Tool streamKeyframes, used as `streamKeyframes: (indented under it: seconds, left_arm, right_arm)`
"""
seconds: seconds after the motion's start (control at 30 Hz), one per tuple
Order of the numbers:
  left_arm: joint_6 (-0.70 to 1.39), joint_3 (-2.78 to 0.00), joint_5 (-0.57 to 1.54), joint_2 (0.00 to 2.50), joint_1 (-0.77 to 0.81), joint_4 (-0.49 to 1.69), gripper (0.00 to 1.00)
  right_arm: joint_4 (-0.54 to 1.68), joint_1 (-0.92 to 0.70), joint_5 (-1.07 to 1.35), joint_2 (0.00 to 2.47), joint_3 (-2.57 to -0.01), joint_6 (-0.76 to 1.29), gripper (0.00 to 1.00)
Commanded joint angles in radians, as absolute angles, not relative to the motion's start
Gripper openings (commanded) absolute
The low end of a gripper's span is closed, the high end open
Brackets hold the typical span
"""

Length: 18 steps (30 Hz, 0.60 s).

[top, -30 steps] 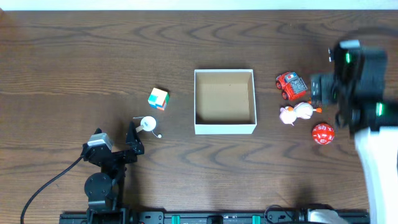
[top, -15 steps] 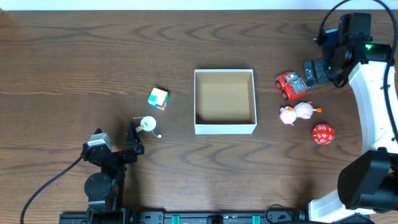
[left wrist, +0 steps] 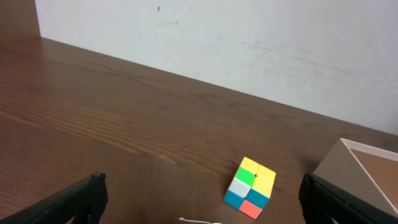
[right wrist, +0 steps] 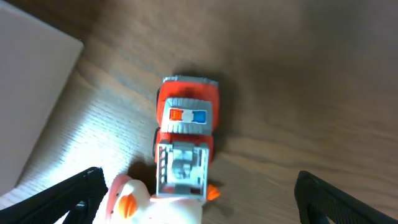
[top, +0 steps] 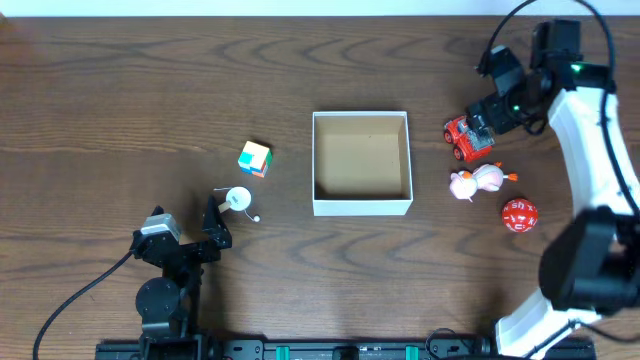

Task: Pack container
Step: 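Reach the right gripper to the red fire truck and grasp it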

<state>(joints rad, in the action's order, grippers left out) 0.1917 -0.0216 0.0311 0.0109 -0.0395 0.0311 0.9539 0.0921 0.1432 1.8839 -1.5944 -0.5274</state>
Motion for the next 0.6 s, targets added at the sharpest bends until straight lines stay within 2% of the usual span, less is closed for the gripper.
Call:
streamKeyframes:
  seconds: [0.0,0.27,0.57]
  left_arm:
    - [0.2,-0.004,0.026,0.006,-0.044,0.068,0.98]
    - [0.2,-0.004,0.026,0.006,-0.045,0.068,0.98]
    - [0.2,-0.004,0.026,0.006,-0.044,0.068,0.98]
  right_arm:
    - [0.959,0.079,0.161,1.946,-1.607,-0.532,0.99]
    - [0.938,0.061,0.162,2.041,-1.607,-0.49,0.99]
    - [0.926,0.054,0.161,2.1,-1.607,-0.474,0.89]
